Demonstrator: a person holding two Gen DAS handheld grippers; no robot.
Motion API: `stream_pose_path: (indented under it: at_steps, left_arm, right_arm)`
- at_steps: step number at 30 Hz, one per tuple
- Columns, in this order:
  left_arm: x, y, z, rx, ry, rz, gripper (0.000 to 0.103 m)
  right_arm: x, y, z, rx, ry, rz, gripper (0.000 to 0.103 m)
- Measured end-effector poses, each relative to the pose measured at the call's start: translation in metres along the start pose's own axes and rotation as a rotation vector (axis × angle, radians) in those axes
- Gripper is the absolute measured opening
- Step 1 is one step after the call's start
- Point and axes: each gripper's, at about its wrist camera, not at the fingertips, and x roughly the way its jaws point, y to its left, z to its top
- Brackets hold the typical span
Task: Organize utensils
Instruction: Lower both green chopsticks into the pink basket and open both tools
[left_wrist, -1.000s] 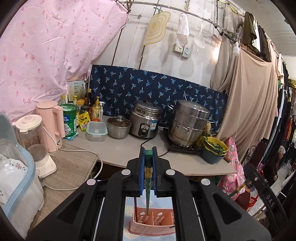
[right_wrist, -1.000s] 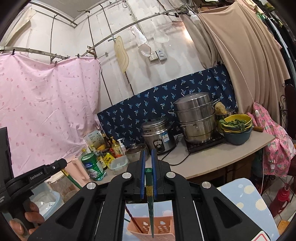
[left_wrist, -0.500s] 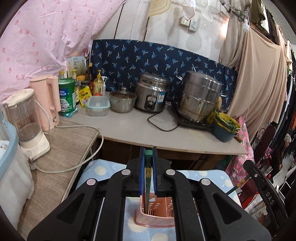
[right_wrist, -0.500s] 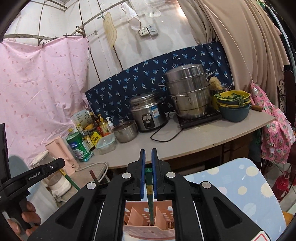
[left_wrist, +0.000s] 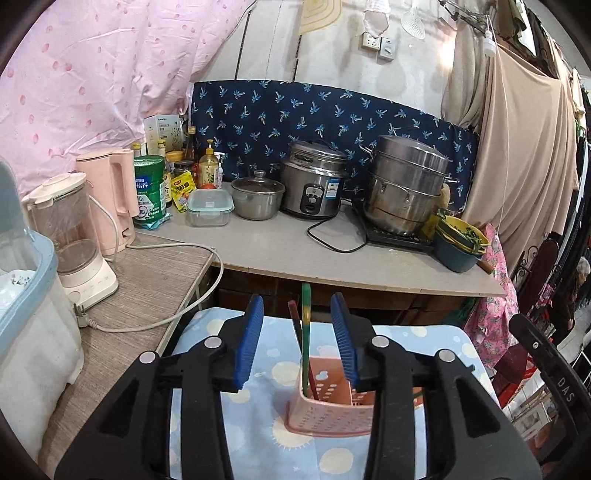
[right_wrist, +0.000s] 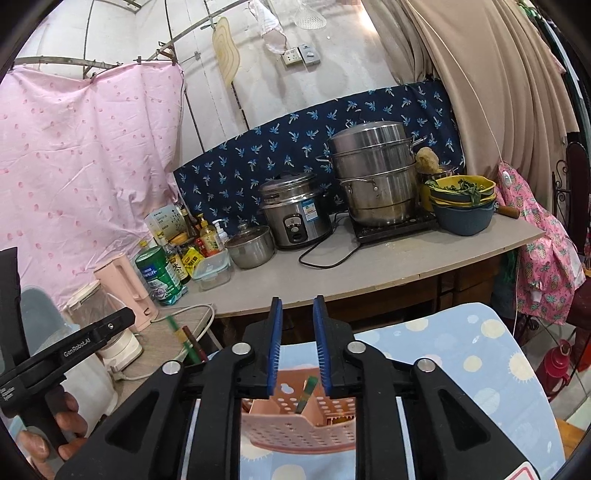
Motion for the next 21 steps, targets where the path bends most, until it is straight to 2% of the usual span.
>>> stream_pose_path:
  at_steps: [3, 8, 14, 21]
  left_arm:
    - [-0.014, -0.002, -0.01, 0.024, 0.005, 0.006, 0.042]
    - [-0.038, -0.001, -0.035, 0.052, 0.021, 0.007, 0.042]
    - [-0.064, 0.005, -0.078, 0.066, 0.06, 0.017, 0.042]
    - [-0.092, 0.013, -0.137, 0.082, 0.112, 0.032, 0.042]
  right_arm:
    - [-0.017, 0.001, -0.009, -0.007, 0.013, 0.008, 0.02]
    - [-0.05, 0.001, -0.036, -0.024, 0.037, 0.016, 0.021]
    - [-0.091, 0.0, -0.077, -0.048, 0.066, -0.004, 0.022]
    - [-0.129, -0.002, -0.132, -0.073, 0.142, -0.031, 0.022]
